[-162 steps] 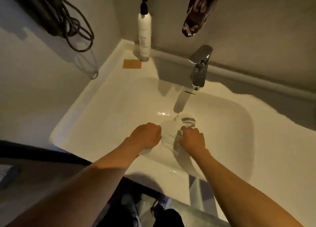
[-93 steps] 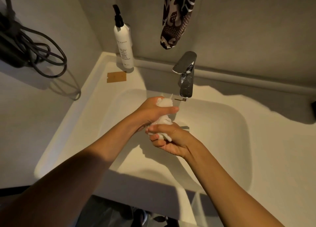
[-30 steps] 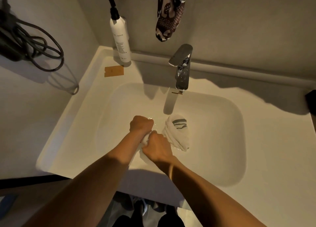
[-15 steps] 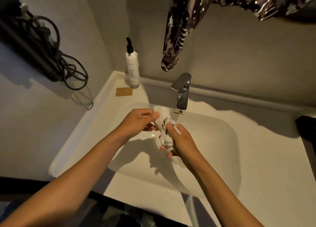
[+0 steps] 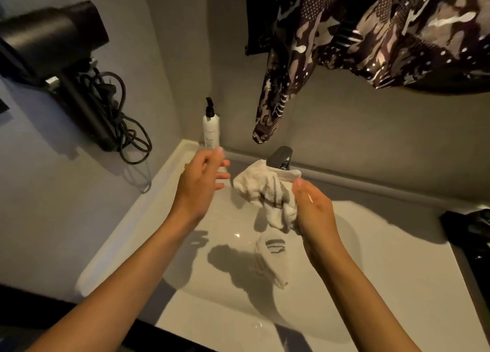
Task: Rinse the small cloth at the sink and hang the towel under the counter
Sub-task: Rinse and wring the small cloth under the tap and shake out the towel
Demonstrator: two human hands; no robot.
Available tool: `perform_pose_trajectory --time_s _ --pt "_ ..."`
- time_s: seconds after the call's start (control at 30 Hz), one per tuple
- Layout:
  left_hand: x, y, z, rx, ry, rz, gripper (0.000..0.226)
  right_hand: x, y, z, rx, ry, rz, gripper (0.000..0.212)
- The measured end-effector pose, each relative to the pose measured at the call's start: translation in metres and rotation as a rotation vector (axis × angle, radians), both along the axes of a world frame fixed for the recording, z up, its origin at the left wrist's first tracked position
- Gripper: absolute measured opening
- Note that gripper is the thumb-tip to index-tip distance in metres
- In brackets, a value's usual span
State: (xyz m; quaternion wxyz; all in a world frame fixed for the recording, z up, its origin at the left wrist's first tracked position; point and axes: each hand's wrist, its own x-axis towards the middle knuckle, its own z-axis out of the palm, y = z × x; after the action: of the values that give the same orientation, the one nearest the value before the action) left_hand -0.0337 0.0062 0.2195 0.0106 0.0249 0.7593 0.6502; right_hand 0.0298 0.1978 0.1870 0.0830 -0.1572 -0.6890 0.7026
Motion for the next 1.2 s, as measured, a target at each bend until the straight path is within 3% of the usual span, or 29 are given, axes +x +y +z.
perform_pose_trajectory --time_s 0.07,0.13,0.2,0.33,0.47,0.53,0.63,0.77,0.83,0.9,1.03,1.1,1.2 --pt "0.012 0.01 0.007 -0.423 0.202 -0.185 0.035 -0.002 -0.001 0.009 0.042 0.041 0.0 0.035" --pt "0.015 0.019 0.009 -0.552 0.198 -0.287 0.051 -0.003 0.002 0.015 0.047 0.081 0.009 0.033" --pt "0.01 0.019 0.01 -0.475 0.185 -0.25 0.047 -0.003 0.01 0.018 0.048 0.071 0.06 0.034" --pt "0.016 0.024 0.013 -0.519 0.403 -0.187 0.027 -0.002 0.024 0.011 0.017 -0.002 0.156 0.029" --pt "0.01 0.032 0.024 -0.522 0.474 -0.24 0.015 -0.009 0.027 0.016 0.023 0.105 0.172 0.02" --pt "0.001 0.026 0.032 -0.503 0.438 -0.251 0.006 -0.013 0.033 0.021 0.095 0.185 0.073 0.027" --pt "-0.004 0.013 0.036 -0.393 0.313 -0.228 0.016 -0.011 0.043 0.039 0.182 0.279 -0.038 0.027" --pt "-0.007 0.01 0.037 -0.181 0.17 -0.201 0.009 -0.02 0.03 0.07 0.149 0.279 0.061 0.023" --pt "-0.006 0.014 0.039 -0.172 0.135 -0.332 0.018 -0.027 0.019 0.081 0.257 0.303 0.135 0.023" --pt "-0.004 0.023 0.032 -0.284 0.11 -0.468 0.028 -0.029 0.012 0.09 0.436 0.354 0.165 0.023" --pt "0.003 0.039 0.008 -0.506 0.148 -0.523 0.016 -0.025 0.025 0.112 0.738 0.445 0.104 0.016" --pt "0.007 0.043 0.002 -0.495 0.16 -0.472 0.018 -0.023 0.038 0.123 0.807 0.443 0.053 0.015" --pt "0.014 0.048 0.024 -0.332 0.129 -0.374 0.018 -0.017 0.053 0.139 0.892 0.401 0.008 0.02"
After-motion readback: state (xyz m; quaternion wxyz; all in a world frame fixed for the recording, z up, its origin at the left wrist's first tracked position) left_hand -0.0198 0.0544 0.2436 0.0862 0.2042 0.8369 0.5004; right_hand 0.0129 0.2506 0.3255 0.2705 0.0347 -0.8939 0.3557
